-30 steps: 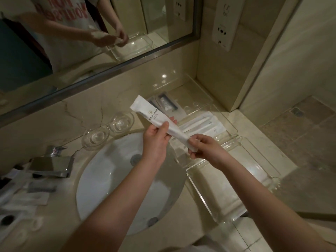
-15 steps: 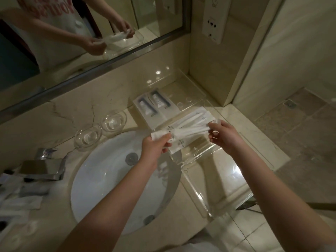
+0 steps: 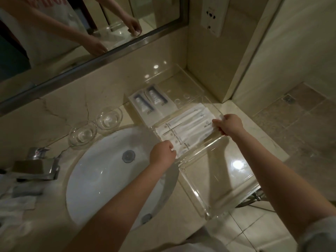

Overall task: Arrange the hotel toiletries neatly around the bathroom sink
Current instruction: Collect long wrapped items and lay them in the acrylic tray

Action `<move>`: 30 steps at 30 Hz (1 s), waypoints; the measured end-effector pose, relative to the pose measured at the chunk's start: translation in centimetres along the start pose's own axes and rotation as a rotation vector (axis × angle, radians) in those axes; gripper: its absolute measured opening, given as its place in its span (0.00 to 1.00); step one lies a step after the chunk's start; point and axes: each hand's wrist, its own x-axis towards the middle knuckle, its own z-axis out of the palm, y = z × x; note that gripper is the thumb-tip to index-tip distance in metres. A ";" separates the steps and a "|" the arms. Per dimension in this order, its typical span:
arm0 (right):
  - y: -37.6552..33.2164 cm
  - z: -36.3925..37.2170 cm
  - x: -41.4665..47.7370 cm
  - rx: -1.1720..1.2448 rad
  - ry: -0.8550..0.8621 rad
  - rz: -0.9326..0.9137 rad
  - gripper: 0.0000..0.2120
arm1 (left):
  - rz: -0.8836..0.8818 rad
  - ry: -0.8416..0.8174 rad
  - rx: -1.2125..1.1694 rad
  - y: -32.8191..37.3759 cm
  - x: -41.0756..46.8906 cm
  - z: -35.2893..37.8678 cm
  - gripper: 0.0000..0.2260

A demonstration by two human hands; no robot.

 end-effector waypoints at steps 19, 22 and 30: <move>0.2 3.6 -3.1 -0.688 0.017 -0.512 0.14 | 0.284 -0.027 0.537 -0.2 0.0 1.1 0.12; 0.1 3.5 -3.4 -0.716 0.013 -0.502 0.16 | 0.292 -0.044 0.503 -0.2 -0.1 0.8 0.12; -2.4 3.6 -6.8 -0.664 0.050 -0.573 0.21 | 0.281 0.090 0.361 -1.4 -1.1 -2.4 0.16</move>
